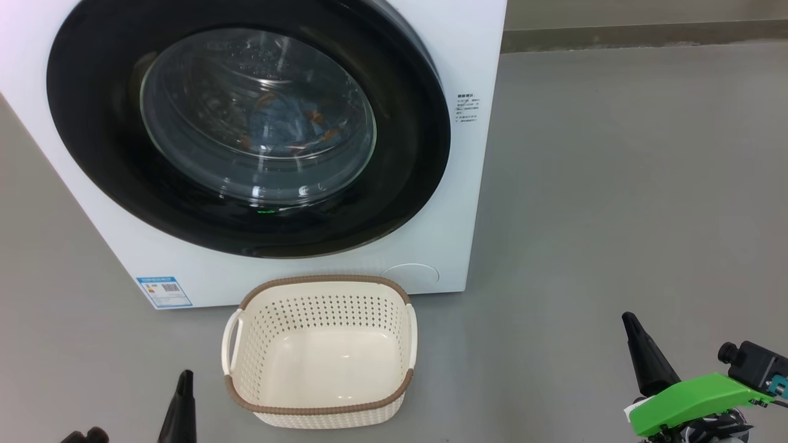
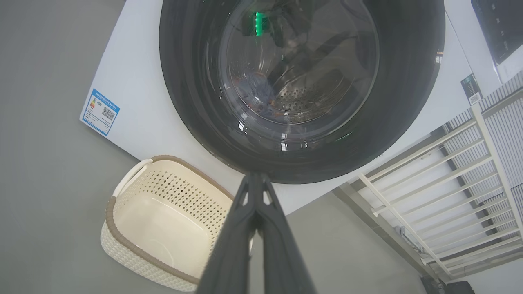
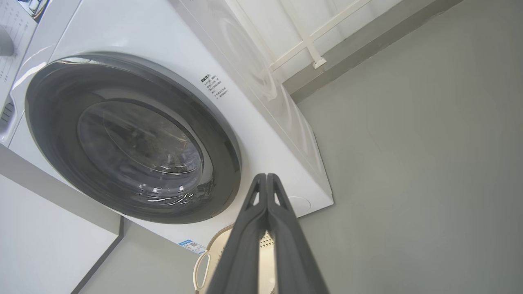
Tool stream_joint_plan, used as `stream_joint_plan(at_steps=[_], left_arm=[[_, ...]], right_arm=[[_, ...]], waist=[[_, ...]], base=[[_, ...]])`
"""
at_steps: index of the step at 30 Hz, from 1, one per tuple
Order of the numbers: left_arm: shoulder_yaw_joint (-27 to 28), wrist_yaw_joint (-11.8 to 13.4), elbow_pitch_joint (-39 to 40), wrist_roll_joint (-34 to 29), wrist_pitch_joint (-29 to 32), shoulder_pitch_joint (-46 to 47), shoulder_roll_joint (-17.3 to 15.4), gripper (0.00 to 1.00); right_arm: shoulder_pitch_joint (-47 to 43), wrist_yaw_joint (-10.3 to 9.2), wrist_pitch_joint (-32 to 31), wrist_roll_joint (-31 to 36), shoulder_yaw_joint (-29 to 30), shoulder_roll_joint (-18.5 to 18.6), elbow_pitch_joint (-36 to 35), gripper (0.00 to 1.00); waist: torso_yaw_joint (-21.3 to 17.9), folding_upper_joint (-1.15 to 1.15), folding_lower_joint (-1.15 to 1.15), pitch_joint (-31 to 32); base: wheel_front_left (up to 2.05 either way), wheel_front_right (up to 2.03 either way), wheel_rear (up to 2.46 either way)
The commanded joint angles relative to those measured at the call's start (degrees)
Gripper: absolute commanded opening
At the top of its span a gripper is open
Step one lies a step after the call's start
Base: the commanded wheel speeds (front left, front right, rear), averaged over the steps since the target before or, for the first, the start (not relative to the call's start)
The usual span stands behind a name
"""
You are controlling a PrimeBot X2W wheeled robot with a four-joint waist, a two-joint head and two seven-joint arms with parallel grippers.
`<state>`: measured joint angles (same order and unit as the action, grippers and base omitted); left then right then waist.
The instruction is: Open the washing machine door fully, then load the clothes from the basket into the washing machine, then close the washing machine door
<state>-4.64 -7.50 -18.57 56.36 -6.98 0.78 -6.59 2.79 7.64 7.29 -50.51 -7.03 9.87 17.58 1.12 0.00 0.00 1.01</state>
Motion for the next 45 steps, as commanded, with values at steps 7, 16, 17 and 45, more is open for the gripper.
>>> stream_joint_plan(at_steps=[7,16,17,45], left_arm=[[2.2,0.0,2.1,4.3,1.5,2.8,-0.2,0.00],[3.3,0.0,2.4,8.3,3.0,3.1,0.3,0.00],[3.5,0.0,2.5,8.7,3.1,3.1,0.3,0.00],[6.9,0.0,3.4,20.6,7.7,4.2,1.8,0.00]], right_arm=[[2.3,-0.06,-1.5,-5.0,1.5,-0.2,-1.8,0.00],[2.4,-0.07,-3.0,-9.6,3.0,-1.0,-2.0,0.00],[2.4,-0.07,-3.1,-10.1,3.1,-1.1,-2.1,0.00],[2.8,-0.11,-7.7,-24.1,7.6,-3.6,-2.7,0.00]], waist=[[-0.1,0.00,0.00,-0.1],[-0.2,0.00,0.00,-0.3],[-0.2,0.00,0.00,-0.3],[-0.6,0.00,0.00,-0.7]], base=[[0.00,0.00,0.00],[0.00,0.00,0.00],[0.00,0.00,0.00],[0.00,0.00,0.00]])
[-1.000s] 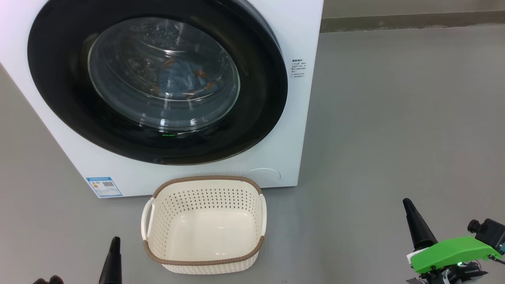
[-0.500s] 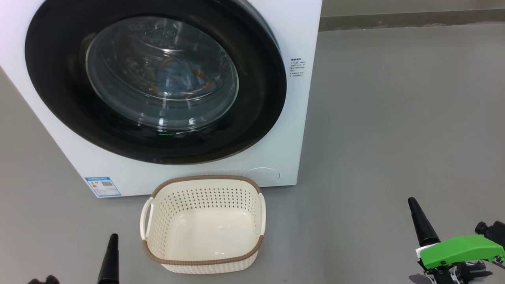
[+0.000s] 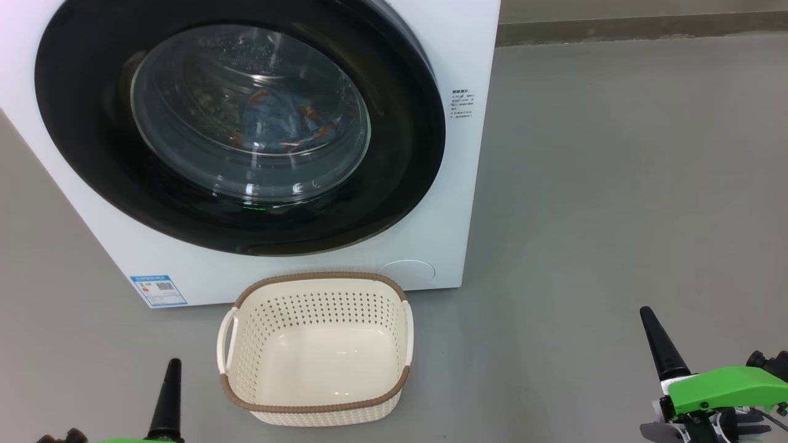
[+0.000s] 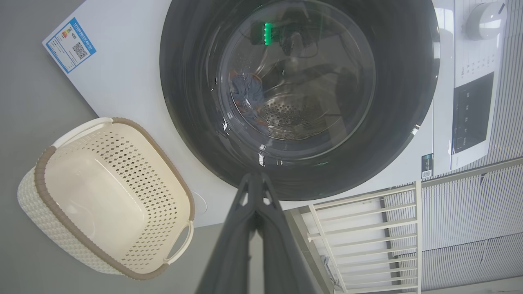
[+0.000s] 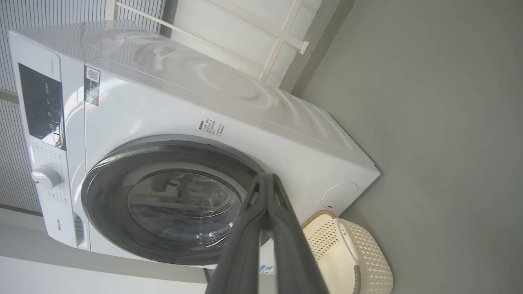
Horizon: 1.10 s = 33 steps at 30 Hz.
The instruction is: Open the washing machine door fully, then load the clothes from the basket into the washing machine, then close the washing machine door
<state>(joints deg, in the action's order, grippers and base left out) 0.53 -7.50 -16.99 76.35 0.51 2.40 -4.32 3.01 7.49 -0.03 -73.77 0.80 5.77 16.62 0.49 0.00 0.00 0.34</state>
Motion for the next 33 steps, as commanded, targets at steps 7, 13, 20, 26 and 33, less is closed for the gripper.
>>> stream_joint_plan(at_steps=[7,13,20,26,33], left_arm=[[2.6,0.0,2.0,3.7,1.4,2.8,-0.1,0.00],[3.3,0.0,2.2,6.4,2.4,3.0,0.3,0.00],[4.1,0.0,2.4,9.0,3.4,3.2,0.6,0.00],[4.9,0.0,2.6,11.7,4.4,3.5,0.9,0.00],[5.8,0.0,2.8,14.8,5.6,3.7,1.3,0.00]], right_arm=[[2.7,0.04,-1.6,-4.5,0.9,-0.2,-1.9,0.00],[2.8,0.03,-2.6,-7.6,1.9,-0.7,-2.1,0.00],[2.9,0.02,-3.7,-10.7,2.9,-1.3,-2.2,0.00],[3.0,0.01,-4.7,-13.8,4.0,-1.8,-2.4,0.00],[3.1,0.00,-5.9,-17.4,5.1,-2.5,-2.5,0.00]], waist=[[-0.1,0.00,0.00,-0.1],[-0.2,0.00,0.00,-0.2],[-0.3,0.00,0.00,-0.3],[-0.4,0.00,0.00,-0.4],[-0.5,0.00,0.00,-0.5]], base=[[0.00,0.00,0.00],[0.00,0.00,0.00],[0.00,0.00,0.00],[0.00,0.00,0.00],[0.00,0.00,0.00]])
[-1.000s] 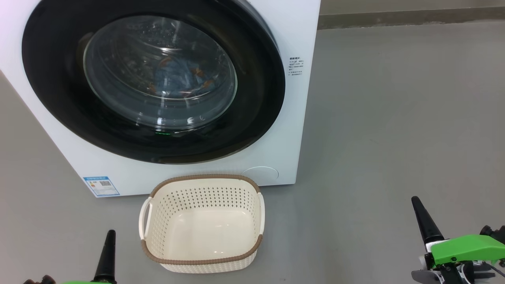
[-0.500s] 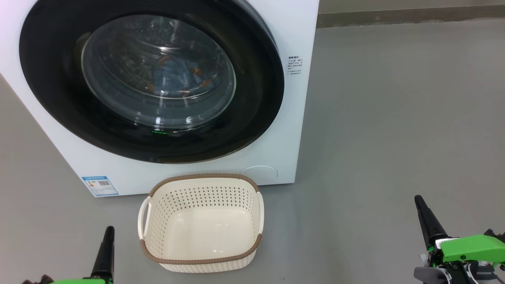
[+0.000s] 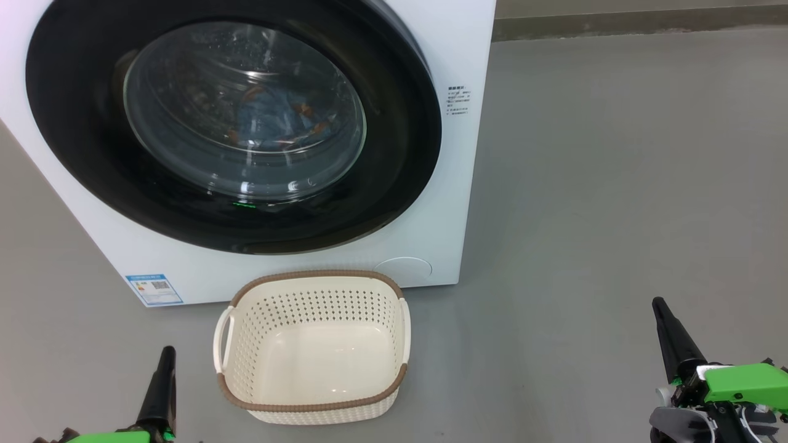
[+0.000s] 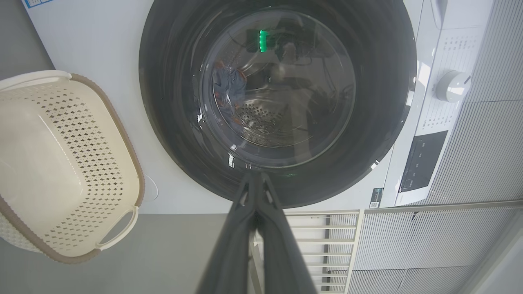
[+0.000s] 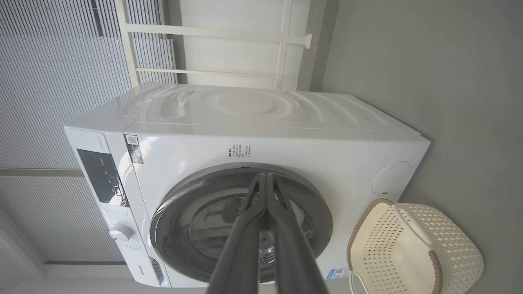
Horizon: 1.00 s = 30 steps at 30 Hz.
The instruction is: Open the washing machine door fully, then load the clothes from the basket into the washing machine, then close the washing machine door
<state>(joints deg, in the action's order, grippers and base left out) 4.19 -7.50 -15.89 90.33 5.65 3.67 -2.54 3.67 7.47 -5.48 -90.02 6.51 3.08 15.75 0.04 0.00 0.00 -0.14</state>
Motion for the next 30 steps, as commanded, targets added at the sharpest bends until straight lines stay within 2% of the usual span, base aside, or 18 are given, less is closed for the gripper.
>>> stream_joint_plan(at_steps=[1,30], left_arm=[[2.2,0.0,1.8,1.2,0.7,2.5,-0.4,0.00],[2.4,0.0,1.8,1.8,0.9,2.5,-0.3,0.00]], right_arm=[[2.5,0.02,-0.6,-1.7,-0.4,0.1,-1.7,0.00],[2.5,0.02,-0.9,-2.2,-0.1,-0.1,-1.7,0.00]], waist=[[0.0,0.00,0.00,0.0],[0.0,0.00,0.00,0.0]], base=[[0.00,0.00,0.00],[0.00,0.00,0.00]])
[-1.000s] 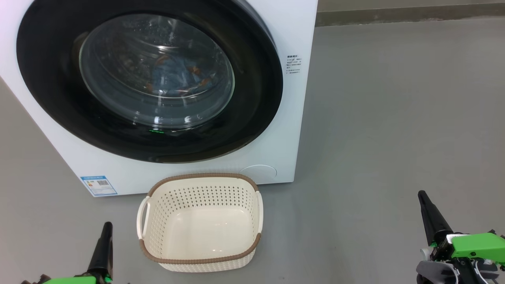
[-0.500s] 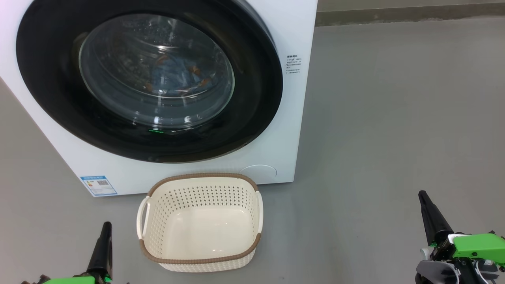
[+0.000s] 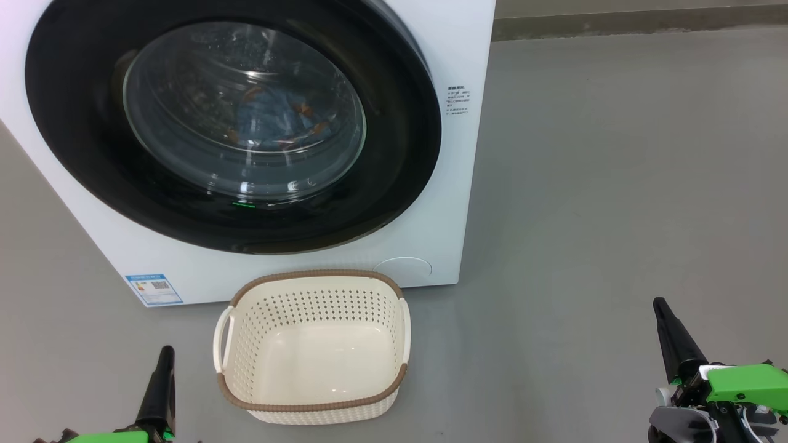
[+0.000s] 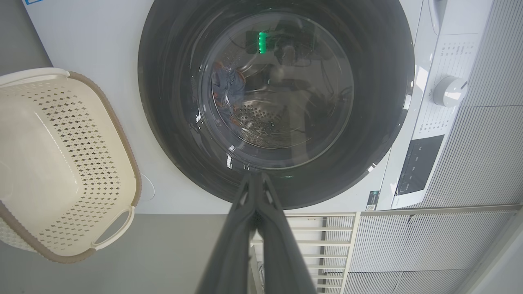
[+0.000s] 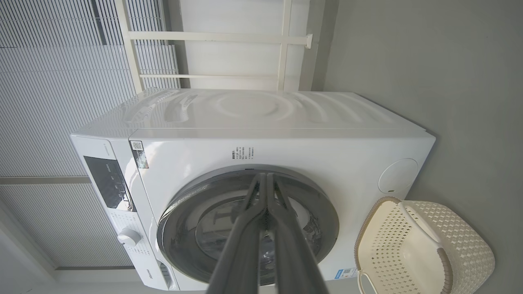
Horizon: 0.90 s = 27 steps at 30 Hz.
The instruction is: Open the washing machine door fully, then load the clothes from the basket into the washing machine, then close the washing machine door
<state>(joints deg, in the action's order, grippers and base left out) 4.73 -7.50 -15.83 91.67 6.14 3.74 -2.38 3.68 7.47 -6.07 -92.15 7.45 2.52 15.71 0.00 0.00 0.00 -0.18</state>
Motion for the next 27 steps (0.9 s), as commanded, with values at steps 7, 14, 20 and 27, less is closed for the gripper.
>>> stream_joint_plan(at_steps=[7,14,20,27], left_arm=[[1.8,0.0,1.8,0.4,0.4,2.5,-0.5,0.00],[1.9,0.0,1.8,0.4,0.4,2.5,-0.5,0.00],[1.9,0.0,1.8,0.4,0.4,2.5,-0.5,0.00],[1.9,0.0,1.8,0.4,0.4,2.5,-0.5,0.00]], right_arm=[[2.5,0.02,-0.3,-0.1,-1.0,0.5,-1.7,0.00],[2.5,0.02,-0.3,-0.1,-1.0,0.5,-1.7,0.00],[2.5,0.02,-0.4,-0.1,-1.0,0.4,-1.7,0.00],[2.5,0.02,-0.4,-0.1,-1.0,0.4,-1.7,0.00]], waist=[[0.0,0.00,0.00,0.0],[0.0,0.00,0.00,0.0],[0.0,0.00,0.00,0.0],[0.0,0.00,0.00,0.0]], base=[[0.00,0.00,0.00],[0.00,0.00,0.00],[0.00,0.00,0.00],[0.00,0.00,0.00]])
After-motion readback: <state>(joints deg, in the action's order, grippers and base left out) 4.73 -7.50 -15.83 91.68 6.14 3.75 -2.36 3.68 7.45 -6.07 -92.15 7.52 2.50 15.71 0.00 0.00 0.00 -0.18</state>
